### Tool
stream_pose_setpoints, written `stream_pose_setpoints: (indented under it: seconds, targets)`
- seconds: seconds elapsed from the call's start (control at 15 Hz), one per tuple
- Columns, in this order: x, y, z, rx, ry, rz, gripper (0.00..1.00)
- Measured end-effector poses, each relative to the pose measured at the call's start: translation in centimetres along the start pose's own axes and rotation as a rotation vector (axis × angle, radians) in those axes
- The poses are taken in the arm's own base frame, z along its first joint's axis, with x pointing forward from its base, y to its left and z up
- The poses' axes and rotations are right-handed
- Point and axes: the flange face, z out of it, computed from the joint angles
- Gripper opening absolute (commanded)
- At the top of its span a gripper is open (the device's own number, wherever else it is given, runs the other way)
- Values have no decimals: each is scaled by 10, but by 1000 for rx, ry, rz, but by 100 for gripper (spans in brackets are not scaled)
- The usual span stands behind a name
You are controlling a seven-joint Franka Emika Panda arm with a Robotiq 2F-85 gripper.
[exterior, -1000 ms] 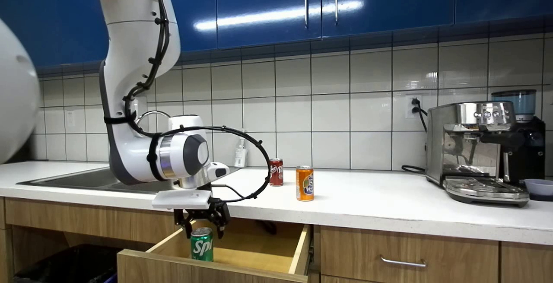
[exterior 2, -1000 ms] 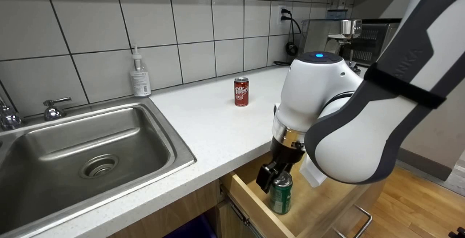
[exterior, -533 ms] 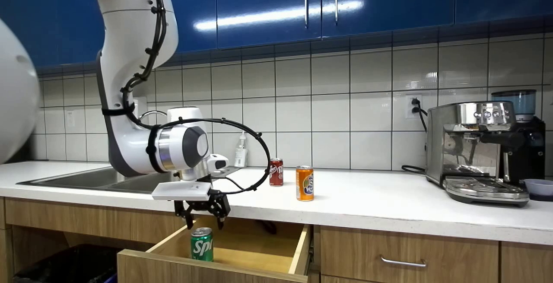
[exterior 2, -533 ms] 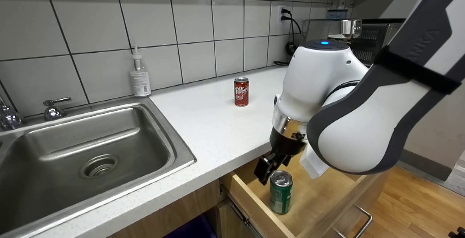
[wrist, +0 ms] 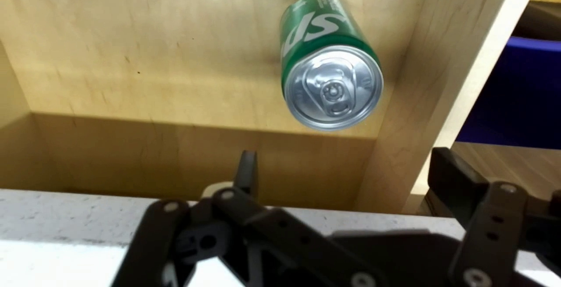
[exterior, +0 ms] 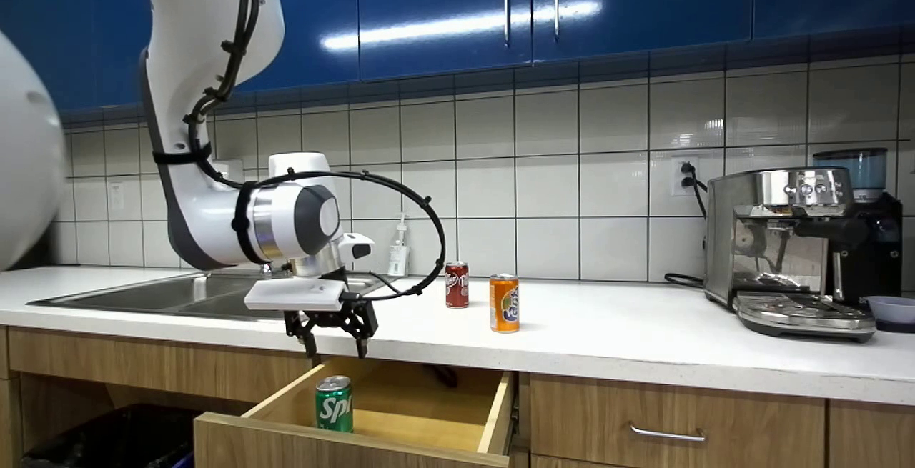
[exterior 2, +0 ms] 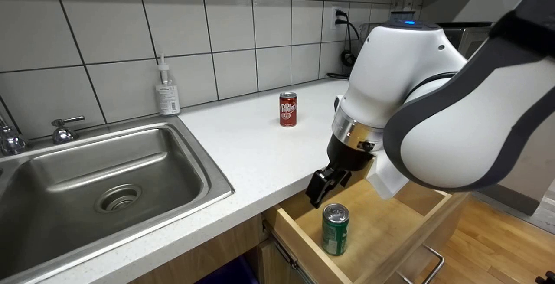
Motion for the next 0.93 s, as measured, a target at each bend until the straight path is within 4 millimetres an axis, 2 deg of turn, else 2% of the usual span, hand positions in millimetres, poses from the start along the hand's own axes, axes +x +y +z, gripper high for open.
stream_pose_setpoints:
  seconds: [0.47, 0.93]
  targets:
    - [14, 13, -37, 1, 72, 36, 100]
    - [30, 49, -72, -12, 144, 84, 100]
